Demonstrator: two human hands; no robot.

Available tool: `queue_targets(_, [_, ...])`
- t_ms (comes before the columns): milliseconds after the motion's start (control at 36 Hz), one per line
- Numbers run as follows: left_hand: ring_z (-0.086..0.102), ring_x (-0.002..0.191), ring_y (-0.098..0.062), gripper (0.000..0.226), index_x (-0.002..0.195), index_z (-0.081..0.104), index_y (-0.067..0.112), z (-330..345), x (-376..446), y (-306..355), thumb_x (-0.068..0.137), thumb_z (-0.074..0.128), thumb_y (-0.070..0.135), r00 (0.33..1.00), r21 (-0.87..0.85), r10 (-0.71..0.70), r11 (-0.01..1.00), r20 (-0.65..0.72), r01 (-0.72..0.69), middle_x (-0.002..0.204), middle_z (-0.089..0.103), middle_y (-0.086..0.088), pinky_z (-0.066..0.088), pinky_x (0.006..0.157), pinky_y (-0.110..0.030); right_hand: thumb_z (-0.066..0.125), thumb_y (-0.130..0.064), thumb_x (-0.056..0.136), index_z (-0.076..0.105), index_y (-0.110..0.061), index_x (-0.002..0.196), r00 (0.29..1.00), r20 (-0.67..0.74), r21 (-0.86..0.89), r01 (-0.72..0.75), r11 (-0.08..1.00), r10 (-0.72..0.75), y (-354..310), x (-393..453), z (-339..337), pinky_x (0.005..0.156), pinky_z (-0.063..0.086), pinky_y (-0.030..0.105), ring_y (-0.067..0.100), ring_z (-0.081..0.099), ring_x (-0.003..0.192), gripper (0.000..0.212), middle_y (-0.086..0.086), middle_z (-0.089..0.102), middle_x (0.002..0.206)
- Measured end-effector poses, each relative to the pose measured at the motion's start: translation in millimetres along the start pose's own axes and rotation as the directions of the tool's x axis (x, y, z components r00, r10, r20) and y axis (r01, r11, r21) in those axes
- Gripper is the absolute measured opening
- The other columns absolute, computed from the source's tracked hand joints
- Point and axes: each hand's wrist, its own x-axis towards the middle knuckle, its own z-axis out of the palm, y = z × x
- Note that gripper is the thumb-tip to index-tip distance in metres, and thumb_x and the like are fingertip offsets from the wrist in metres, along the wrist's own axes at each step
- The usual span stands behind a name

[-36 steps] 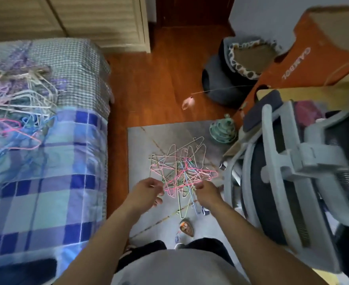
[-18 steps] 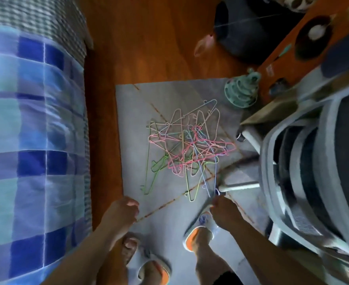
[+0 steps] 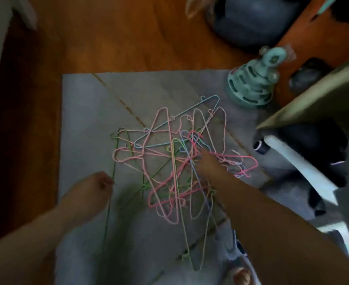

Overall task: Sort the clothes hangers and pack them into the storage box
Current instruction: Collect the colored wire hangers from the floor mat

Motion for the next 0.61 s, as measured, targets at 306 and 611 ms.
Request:
queue_targets(306, [0.070, 0.086, -0.036, 0.014, 0.086, 0.067, 0.020, -41.5, 5.3, 70.2, 0.096, 0.063, 0.012, 0.984, -0.151, 0.084, 0.983, -0.159, -0.108, 0.086, 0.071, -0.013, 0.055, 0.076, -0.043, 0.049, -0.028, 0.102, 0.059, -0.003, 0.133, 0.993, 0.099, -0.009, -0.063, 0.998, 0.063, 1.6, 14.6, 5.5, 0.102, 0.043, 0.035, 0.037, 0.054, 0.127, 0.041, 0.021, 0.057, 0.138])
queue_targets(611, [0.067, 0.080, -0.025, 0.007, 0.085, 0.069, 0.020, -19.0, -20.6, 113.6, 0.091, 0.066, 0.017, 0.951, -0.172, 0.283, 0.938, -0.123, -0.301, 0.075, 0.069, 0.000, 0.054, 0.079, -0.039, 0.045, -0.035, 0.101, 0.067, -0.002, 0.107, 0.800, -0.496, 0.696, 0.134, 0.706, 0.337, -41.3, -31.7, -66.7, 0.082, 0.047, 0.040, 0.041, 0.062, 0.105, 0.041, 0.023, 0.067, 0.113])
